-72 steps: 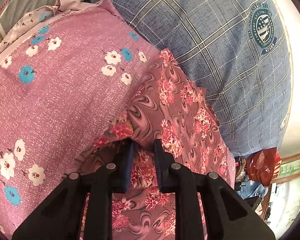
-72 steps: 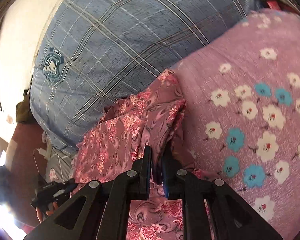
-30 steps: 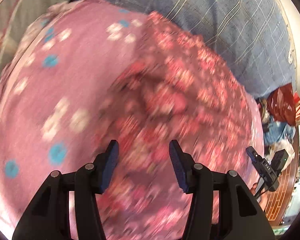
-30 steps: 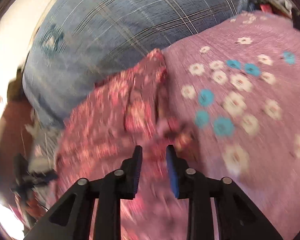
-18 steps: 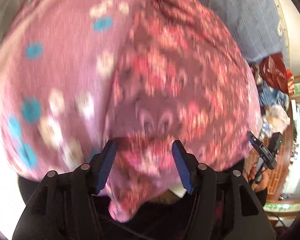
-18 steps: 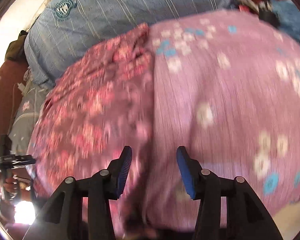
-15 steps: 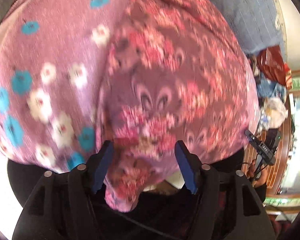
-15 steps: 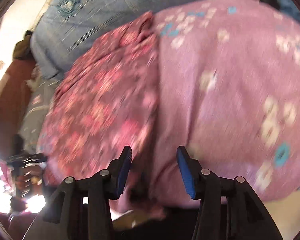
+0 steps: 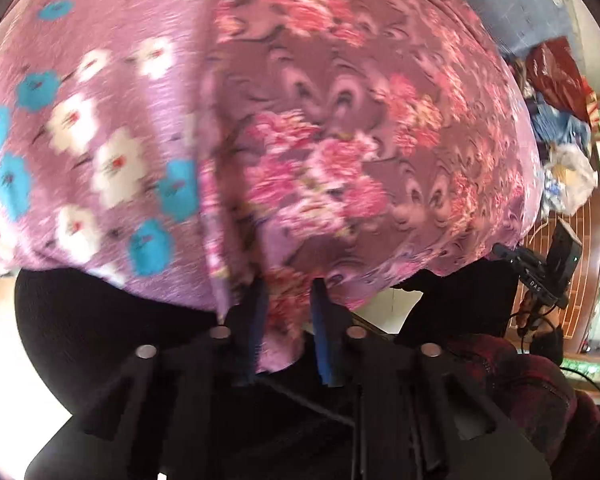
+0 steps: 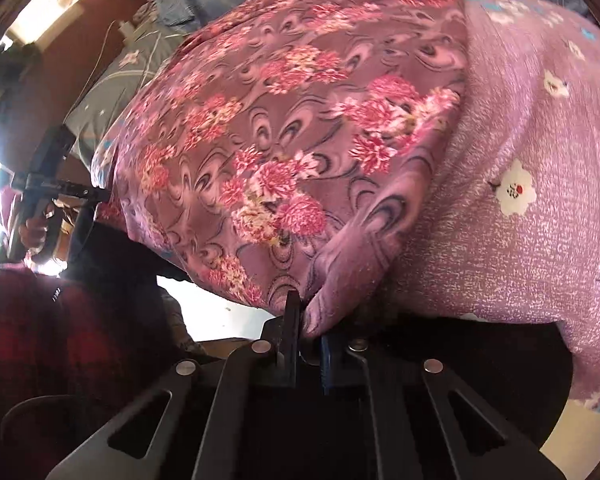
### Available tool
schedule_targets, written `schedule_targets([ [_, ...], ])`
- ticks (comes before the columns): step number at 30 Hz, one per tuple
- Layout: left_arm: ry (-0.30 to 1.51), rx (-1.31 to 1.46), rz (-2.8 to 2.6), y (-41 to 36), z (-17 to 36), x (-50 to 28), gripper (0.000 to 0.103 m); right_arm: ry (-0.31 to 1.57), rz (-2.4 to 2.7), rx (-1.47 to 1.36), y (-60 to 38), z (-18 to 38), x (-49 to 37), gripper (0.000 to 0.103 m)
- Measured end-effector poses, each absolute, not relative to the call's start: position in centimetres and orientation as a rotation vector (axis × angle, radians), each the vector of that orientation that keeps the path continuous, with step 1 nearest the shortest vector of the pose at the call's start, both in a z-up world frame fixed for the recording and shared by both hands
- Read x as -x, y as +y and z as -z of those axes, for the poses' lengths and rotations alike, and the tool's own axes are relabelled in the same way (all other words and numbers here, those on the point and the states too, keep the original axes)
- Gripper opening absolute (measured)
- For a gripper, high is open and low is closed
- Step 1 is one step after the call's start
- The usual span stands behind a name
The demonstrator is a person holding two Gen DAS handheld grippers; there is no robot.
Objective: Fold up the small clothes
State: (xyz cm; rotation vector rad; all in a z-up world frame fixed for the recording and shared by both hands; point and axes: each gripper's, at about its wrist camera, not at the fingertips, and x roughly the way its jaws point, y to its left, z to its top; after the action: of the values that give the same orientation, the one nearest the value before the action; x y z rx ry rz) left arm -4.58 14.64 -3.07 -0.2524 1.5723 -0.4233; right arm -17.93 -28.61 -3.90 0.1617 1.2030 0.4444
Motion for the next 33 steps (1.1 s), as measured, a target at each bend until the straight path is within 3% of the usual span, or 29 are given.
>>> schedule_targets([
  [3, 1.525, 0.261, 0.375, 16.3, 1.8, 4.7, 0.020, 1.211, -0.429, -0.201, -29.0, 4.2, 17.4, 0.012],
  [4, 1.510, 0.248, 0.369, 16.6, 1.4, 4.7, 0.027, 1.217, -0.426, -0.225, -29.2, 4.4, 17.3, 0.013],
  [6, 1.521, 0.263, 0.376, 17.1, 1.4, 4.7, 0.049, 1.220, -0.425, -0.266, -29.5, 4.6, 17.1, 0.014],
  [7, 1.531, 0.237, 0.352, 16.9, 1.6, 4.7, 0.072, 1.221, -0.425, -0.282, -29.7, 4.7, 17.0, 0.014],
  [8, 1.533, 0.207, 0.335, 16.4, 1.8, 4.6, 0.076, 1.228, -0.425, -0.300, -29.8, 4.8, 16.8, 0.014],
  [13, 1.532, 0.067, 0.382, 13.8, 2.2, 5.6, 0.077, 1.222, -0.420, -0.314, -29.7, 4.9, 16.8, 0.017],
  [15, 1.558, 0.091, 0.431, 13.2, 2.8, 6.0, 0.055, 1.211, -0.432, -0.293, -29.1, 4.9, 17.0, 0.015],
  [16, 1.585, 0.081, 0.435, 13.0, 3.4, 6.2, 0.024, 1.204, -0.435, -0.278, -29.0, 4.9, 17.1, 0.012],
  [17, 1.624, 0.077, 0.422, 13.0, 4.4, 6.3, 0.006, 1.196, -0.442, -0.264, -28.7, 4.8, 17.2, 0.010],
  [21, 1.598, 0.180, 0.422, 14.3, 4.6, 6.4, 0.006, 1.144, -0.478, -0.269, -28.6, 3.8, 17.8, 0.008],
  [33, 1.249, 0.553, 0.619, 18.1, -3.7, 3.0, 0.006, 0.875, -0.539, -0.612, -31.0, -0.9, 16.2, 0.007],
])
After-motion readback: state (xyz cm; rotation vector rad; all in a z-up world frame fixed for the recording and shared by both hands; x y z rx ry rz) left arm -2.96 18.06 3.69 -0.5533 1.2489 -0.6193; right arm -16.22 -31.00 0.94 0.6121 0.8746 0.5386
